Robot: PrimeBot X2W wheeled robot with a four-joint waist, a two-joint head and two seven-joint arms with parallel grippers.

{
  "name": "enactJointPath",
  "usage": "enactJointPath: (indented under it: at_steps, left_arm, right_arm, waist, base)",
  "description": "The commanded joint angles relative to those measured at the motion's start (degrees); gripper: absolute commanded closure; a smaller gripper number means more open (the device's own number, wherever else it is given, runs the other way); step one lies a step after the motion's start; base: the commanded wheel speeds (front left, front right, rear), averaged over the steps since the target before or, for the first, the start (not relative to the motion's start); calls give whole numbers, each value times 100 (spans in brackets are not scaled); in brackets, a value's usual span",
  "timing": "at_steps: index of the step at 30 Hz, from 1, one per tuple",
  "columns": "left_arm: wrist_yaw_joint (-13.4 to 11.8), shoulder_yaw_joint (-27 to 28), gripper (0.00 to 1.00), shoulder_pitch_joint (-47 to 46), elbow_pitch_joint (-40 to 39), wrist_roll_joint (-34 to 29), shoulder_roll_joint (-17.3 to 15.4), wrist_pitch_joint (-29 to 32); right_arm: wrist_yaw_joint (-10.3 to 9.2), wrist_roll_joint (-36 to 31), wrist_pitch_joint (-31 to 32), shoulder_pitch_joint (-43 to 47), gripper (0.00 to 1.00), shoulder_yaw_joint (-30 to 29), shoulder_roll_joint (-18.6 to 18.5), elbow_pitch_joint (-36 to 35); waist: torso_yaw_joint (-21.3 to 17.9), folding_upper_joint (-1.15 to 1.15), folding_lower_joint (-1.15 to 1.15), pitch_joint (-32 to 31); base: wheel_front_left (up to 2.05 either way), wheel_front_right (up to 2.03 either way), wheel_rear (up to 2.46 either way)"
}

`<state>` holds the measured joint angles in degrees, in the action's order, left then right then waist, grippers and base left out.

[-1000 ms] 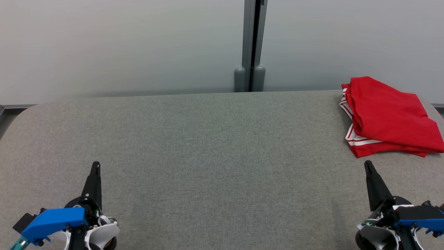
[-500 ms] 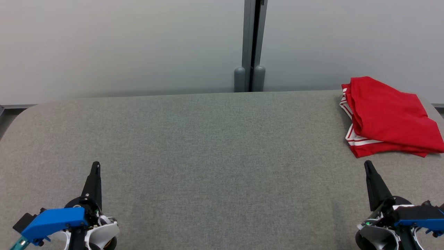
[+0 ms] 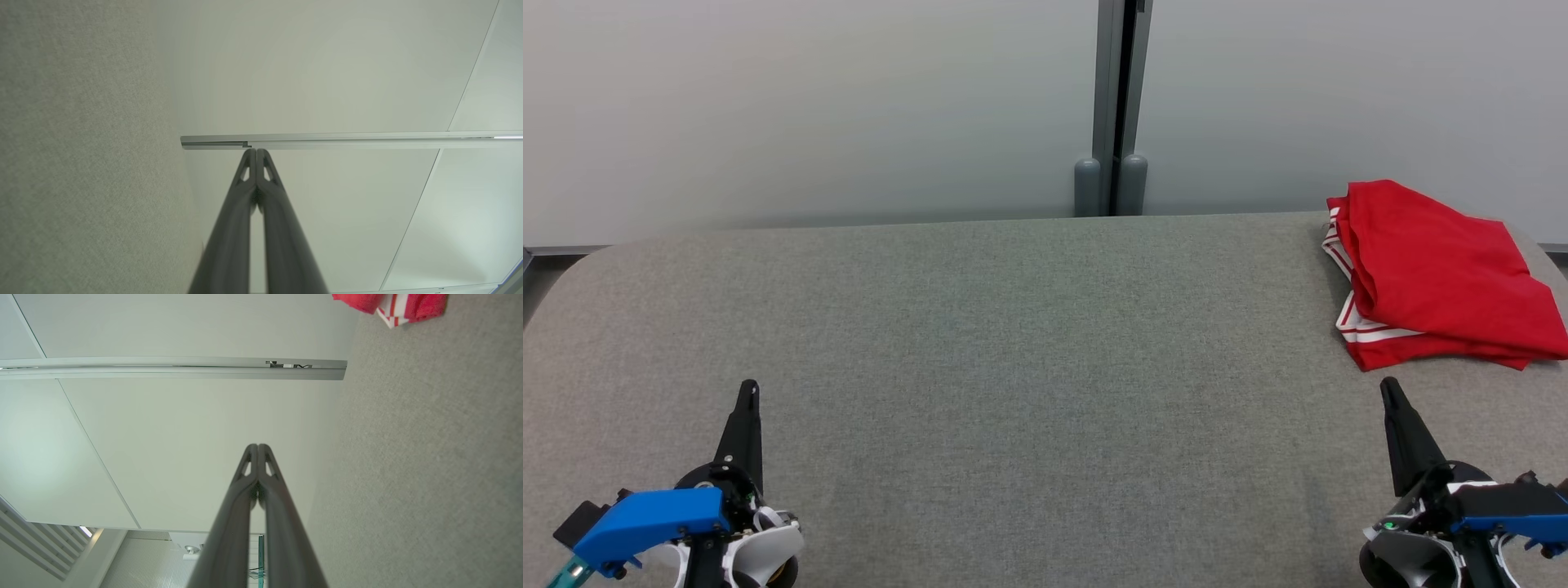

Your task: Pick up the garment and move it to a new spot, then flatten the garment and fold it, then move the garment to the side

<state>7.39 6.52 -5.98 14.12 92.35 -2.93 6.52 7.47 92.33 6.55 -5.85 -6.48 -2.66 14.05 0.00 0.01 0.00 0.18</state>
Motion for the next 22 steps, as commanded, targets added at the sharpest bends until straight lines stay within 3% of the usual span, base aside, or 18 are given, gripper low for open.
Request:
enactJointPath:
  at_steps: [1, 22]
  left_arm:
    - [20, 3, 100, -60, -24, 14, 10, 22]
    - [20, 3, 100, -60, -25, 14, 10, 22]
  right_arm:
    - [4, 19, 15, -78, 100, -13, -41, -18]
    - [4, 19, 15, -76, 100, -12, -41, -18]
  waist:
    - [0, -1, 0, 0]
    - [0, -1, 0, 0]
  base:
    - [0, 0, 0]
    - [0, 0, 0]
